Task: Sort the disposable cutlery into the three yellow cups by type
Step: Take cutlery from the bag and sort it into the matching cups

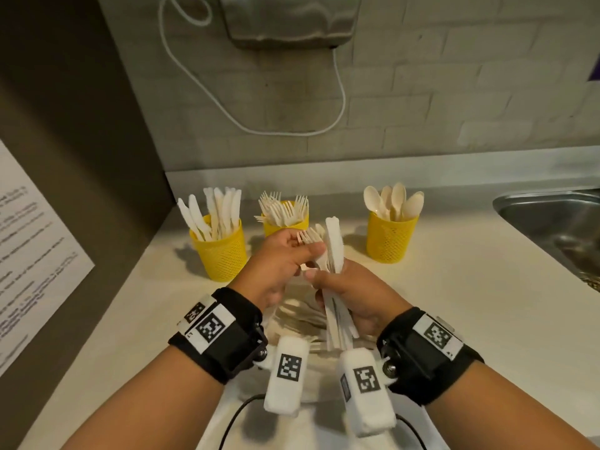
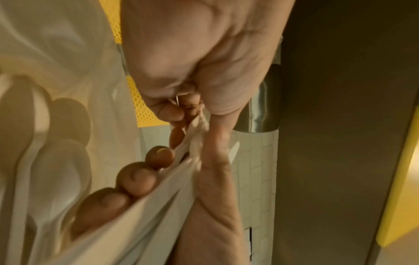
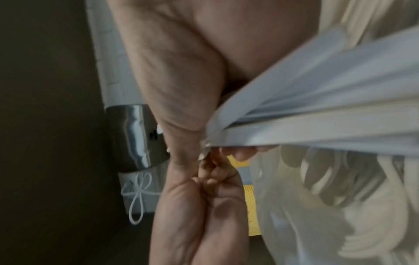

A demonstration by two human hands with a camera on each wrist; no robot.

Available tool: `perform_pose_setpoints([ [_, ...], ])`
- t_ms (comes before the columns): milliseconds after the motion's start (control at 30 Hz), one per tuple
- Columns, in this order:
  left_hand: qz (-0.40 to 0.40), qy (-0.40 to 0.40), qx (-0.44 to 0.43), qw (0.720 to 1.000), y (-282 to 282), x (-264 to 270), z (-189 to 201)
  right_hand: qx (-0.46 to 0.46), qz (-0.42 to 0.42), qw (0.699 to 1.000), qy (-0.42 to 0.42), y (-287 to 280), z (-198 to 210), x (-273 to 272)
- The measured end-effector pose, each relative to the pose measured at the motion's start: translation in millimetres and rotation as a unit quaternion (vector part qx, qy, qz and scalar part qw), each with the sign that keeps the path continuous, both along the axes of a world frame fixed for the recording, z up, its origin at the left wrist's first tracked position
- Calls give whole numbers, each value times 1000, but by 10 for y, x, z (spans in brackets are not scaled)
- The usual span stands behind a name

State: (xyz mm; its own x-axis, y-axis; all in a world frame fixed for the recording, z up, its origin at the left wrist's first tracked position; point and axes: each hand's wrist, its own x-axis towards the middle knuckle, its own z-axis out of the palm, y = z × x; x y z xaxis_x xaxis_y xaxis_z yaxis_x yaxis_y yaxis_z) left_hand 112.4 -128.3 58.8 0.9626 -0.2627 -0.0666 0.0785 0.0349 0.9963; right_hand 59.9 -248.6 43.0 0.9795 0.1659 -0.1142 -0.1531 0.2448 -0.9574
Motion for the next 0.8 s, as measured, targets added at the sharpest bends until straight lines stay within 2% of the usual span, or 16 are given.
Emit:
perform_pose_setpoints([
  [100, 7, 21, -31, 999, 48, 38, 43, 47, -19, 998, 40, -31, -16, 12],
  [200, 12, 36, -65, 997, 48, 67, 57, 64, -31, 997, 36, -27, -15, 25],
  [400, 64, 56, -89, 992, 29, 137, -3, 42, -79, 996, 3, -33, -11, 63],
  [500, 41, 58, -75, 995, 4, 120, -6, 34, -87, 996, -11, -50, -2, 63],
  [600, 5, 30, -18, 999, -28, 105, 5, 32, -92, 995, -5, -59, -14, 73],
  [667, 7, 8, 5, 1000, -18, 128, 39, 53, -91, 994, 6, -57, -5, 83],
  [800, 26, -93, 31, 995, 93, 234, 238, 132, -135, 981, 37, -110, 46, 151],
])
